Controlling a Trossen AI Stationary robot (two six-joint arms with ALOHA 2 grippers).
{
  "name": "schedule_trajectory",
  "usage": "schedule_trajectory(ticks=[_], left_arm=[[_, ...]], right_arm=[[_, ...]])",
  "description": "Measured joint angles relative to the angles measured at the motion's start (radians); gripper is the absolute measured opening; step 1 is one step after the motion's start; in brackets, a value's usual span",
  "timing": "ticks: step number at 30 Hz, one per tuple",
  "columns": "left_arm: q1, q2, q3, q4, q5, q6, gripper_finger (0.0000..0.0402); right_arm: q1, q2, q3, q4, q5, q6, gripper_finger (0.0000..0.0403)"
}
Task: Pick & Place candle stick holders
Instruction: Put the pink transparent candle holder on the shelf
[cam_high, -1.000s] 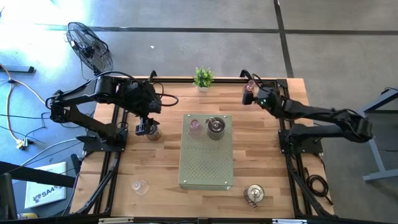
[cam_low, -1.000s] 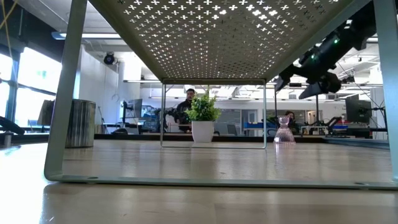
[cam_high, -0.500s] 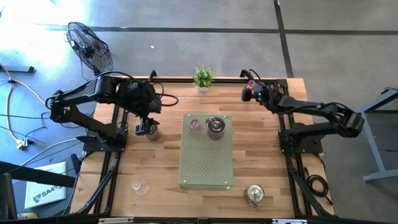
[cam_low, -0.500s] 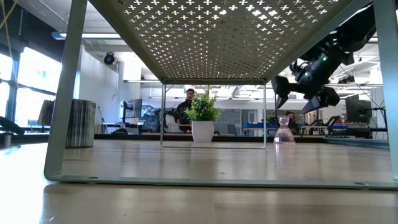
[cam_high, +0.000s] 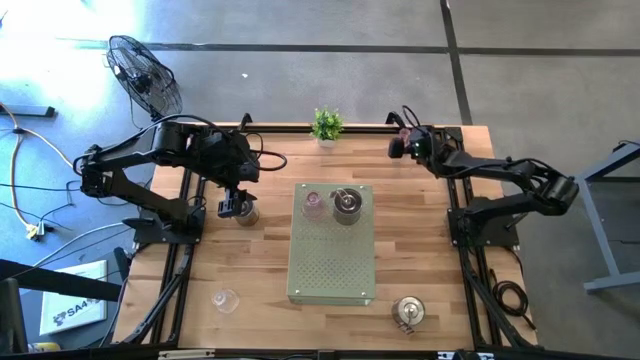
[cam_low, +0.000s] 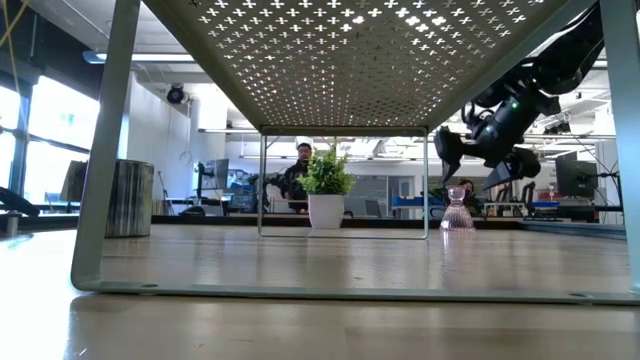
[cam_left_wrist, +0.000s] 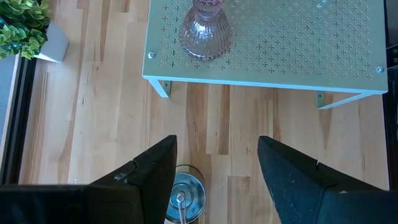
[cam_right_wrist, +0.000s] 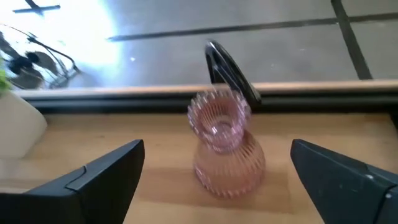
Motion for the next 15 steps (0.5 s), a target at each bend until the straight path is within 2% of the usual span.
schedule_trajectory(ticks=[15], left_arm=[[0.0, 0.0, 0.0, 0.0, 0.0, 0.0, 0.0221]], right_arm=[[-0.012, 0.002, 0.0, 0.027, 0.031, -0.024, 0.0398]])
